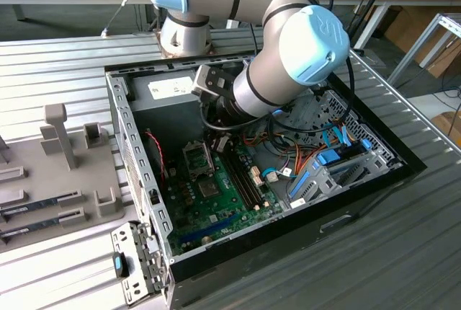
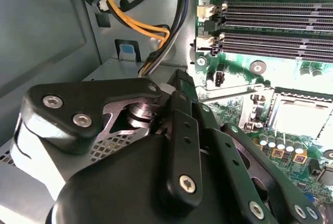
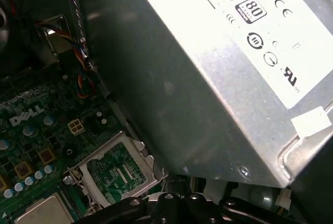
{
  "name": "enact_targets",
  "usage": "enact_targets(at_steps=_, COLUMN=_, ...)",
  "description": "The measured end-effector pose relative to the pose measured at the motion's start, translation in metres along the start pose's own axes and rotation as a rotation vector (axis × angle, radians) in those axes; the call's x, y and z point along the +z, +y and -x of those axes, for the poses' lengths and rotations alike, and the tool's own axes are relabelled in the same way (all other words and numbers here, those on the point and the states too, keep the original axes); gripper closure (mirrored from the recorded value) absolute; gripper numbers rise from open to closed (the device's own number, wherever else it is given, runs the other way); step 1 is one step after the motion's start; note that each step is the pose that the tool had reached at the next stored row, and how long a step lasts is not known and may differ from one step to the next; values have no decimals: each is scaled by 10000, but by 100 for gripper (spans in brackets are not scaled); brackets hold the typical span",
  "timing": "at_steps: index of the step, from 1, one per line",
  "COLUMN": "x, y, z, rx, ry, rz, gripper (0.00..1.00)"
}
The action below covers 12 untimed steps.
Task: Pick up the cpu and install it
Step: 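Close the cpu cover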
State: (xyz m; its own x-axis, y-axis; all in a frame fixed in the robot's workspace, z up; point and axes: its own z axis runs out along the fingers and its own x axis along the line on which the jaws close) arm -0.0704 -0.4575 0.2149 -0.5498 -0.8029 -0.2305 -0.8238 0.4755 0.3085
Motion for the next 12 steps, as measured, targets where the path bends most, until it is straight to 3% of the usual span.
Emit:
enact_targets(at_steps=7, x=-1, y=14, z=-9, rx=-10, ry=-41, rz=12, gripper=89)
enact_targets(at_steps=12, x=-8, y=29, z=-21, rx=-31, ry=-111, rz=30, gripper=89)
